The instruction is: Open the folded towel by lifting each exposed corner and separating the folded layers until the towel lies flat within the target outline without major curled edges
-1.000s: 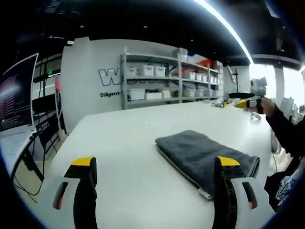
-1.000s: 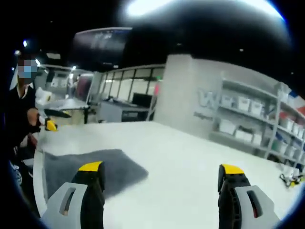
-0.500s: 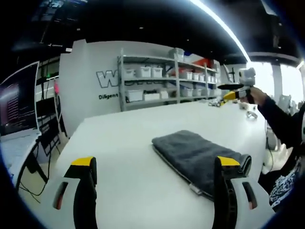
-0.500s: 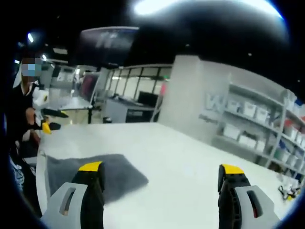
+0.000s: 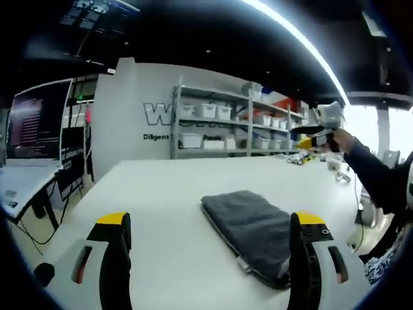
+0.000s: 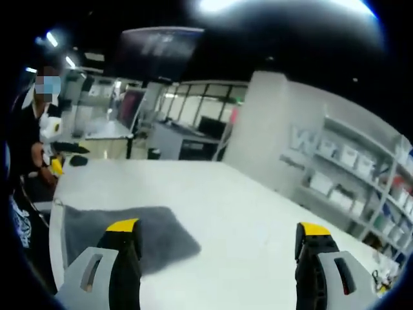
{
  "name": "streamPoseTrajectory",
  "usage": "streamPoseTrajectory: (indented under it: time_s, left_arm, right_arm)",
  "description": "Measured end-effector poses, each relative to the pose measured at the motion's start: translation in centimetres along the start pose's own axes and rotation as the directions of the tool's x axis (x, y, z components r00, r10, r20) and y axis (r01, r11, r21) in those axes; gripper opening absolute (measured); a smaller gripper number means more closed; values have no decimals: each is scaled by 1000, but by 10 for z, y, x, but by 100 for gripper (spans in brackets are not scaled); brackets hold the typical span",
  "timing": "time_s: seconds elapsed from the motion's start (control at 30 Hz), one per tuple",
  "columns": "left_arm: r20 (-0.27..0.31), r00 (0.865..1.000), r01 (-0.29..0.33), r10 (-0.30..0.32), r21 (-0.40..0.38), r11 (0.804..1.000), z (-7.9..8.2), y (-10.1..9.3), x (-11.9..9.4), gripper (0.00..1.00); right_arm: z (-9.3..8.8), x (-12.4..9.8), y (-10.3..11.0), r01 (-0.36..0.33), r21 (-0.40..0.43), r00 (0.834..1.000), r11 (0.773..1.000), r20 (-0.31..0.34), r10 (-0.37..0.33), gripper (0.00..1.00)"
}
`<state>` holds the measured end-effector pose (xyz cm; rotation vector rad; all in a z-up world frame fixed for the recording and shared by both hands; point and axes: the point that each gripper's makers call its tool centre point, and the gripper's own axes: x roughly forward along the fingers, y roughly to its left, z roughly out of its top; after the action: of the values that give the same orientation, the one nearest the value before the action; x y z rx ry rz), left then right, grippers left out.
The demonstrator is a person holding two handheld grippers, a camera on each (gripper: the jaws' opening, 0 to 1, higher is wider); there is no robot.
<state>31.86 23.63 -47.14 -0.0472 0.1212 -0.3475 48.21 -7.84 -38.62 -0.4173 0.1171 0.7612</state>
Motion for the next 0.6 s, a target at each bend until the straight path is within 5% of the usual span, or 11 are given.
streamPoseTrajectory:
  time_s: [0.2, 0.6]
  left_arm:
    - [-10, 998, 63, -63, -1, 998, -9, -30, 7, 100]
    - [-22, 997, 70, -69, 16, 997, -8, -33, 0, 97]
  right_arm:
    - [17, 15, 4, -67, -59, 997, 996, -30, 66, 100]
    - [41, 52, 17, -201, -139, 976, 970, -112, 187, 100]
